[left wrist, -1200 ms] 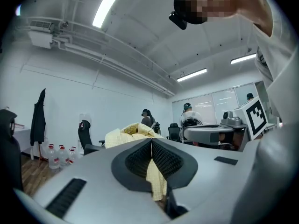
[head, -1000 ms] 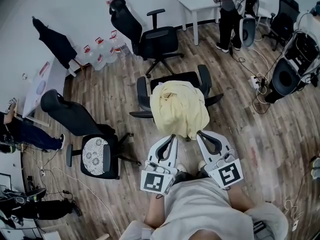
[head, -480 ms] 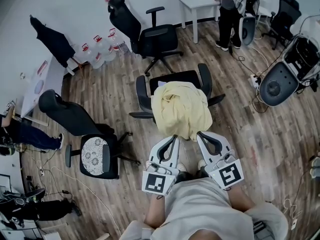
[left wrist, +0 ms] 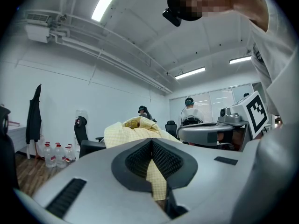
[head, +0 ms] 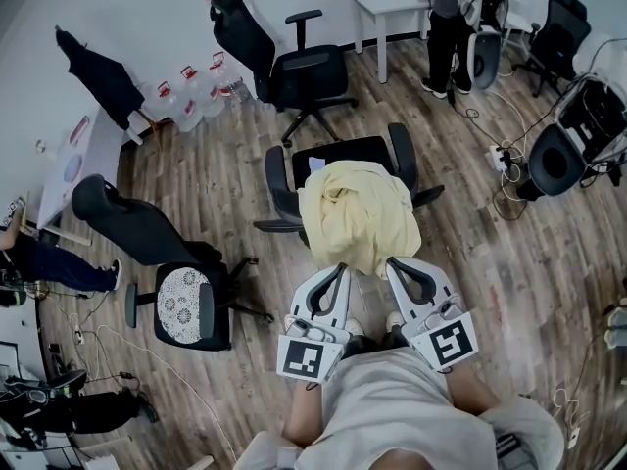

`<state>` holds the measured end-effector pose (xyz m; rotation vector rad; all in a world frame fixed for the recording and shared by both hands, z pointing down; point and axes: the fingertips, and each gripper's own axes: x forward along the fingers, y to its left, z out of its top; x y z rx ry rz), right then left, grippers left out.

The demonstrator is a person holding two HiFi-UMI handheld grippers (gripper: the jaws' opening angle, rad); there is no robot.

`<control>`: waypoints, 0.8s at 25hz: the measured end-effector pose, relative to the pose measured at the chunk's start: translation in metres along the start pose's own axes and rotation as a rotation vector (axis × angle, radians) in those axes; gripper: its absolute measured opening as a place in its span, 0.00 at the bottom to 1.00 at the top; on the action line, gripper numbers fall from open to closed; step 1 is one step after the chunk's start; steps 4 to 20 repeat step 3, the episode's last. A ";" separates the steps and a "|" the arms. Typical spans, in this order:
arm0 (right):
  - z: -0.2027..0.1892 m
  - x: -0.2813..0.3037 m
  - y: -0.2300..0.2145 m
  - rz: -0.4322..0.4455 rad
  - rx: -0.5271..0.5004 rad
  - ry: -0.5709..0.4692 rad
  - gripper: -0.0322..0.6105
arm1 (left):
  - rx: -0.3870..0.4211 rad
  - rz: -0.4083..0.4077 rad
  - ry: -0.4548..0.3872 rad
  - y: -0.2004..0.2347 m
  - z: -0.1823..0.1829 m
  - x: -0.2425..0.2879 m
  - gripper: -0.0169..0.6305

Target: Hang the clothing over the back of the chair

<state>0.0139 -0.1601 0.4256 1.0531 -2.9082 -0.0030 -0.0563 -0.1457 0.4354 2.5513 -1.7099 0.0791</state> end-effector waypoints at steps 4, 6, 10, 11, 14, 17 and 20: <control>0.000 0.004 -0.002 0.002 -0.002 0.004 0.08 | -0.006 0.003 0.000 0.004 0.001 0.003 0.05; 0.000 0.004 -0.002 0.002 -0.002 0.004 0.08 | -0.006 0.003 0.000 0.004 0.001 0.003 0.05; 0.000 0.004 -0.002 0.002 -0.002 0.004 0.08 | -0.006 0.003 0.000 0.004 0.001 0.003 0.05; 0.000 0.004 -0.002 0.002 -0.002 0.004 0.08 | -0.006 0.003 0.000 0.004 0.001 0.003 0.05; 0.000 0.004 -0.002 0.002 -0.002 0.004 0.08 | -0.006 0.003 0.000 0.004 0.001 0.003 0.05; 0.000 0.004 -0.002 0.002 -0.002 0.004 0.08 | -0.006 0.003 0.000 0.004 0.001 0.003 0.05; 0.000 0.004 -0.002 0.002 -0.002 0.004 0.08 | -0.006 0.003 0.000 0.004 0.001 0.003 0.05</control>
